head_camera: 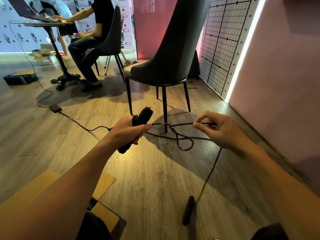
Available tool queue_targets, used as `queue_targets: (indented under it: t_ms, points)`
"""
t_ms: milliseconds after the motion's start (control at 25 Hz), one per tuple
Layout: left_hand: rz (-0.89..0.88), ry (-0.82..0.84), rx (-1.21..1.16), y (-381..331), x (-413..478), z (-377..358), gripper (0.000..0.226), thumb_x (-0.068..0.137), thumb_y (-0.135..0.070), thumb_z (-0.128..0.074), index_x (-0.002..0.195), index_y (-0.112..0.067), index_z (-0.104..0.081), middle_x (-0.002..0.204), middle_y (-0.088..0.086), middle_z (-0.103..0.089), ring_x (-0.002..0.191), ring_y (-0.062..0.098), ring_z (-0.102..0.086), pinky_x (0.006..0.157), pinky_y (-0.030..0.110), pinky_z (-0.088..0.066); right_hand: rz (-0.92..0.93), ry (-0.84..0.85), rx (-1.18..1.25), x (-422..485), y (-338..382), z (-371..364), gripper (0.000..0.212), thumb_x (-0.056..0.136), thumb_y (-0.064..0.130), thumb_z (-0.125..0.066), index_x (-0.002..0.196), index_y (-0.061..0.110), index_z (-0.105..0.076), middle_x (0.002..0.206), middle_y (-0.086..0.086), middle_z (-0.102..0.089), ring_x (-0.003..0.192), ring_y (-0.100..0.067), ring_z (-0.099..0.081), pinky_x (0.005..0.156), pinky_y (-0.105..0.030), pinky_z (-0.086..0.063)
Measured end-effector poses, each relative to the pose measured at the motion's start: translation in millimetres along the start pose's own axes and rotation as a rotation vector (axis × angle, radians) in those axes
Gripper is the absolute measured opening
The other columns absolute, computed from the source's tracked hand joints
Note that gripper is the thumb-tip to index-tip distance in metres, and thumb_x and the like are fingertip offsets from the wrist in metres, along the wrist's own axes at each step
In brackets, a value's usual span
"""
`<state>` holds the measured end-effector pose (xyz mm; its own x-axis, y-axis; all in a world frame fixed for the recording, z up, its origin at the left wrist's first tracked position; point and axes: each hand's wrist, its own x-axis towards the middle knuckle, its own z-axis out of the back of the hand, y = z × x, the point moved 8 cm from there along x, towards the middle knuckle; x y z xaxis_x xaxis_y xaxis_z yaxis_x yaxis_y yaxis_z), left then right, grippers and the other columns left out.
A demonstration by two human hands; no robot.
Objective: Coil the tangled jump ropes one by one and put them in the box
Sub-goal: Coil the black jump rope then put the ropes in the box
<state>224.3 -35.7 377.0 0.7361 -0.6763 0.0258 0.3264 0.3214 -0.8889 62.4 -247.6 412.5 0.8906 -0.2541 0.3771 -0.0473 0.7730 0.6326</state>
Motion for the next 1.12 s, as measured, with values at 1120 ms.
queue_targets:
  t_ms: [1120]
  points:
    - [0.091,-0.242,-0.019,23.9,-1.8,32.8,0.016,0.090,-0.010,-0.065,0.075,-0.006,-0.060,0.060,0.012,-0.055,0.043,0.014,-0.051,0.052,0.030,-0.049,-0.125,-0.090,-0.071,-5.0,-39.8,21.3,0.010,0.094,0.036,-0.064,0.091,0.028,-0.070,0.058,0.008,-0.055,0.050,-0.003,-0.049,0.049,-0.012,-0.036]
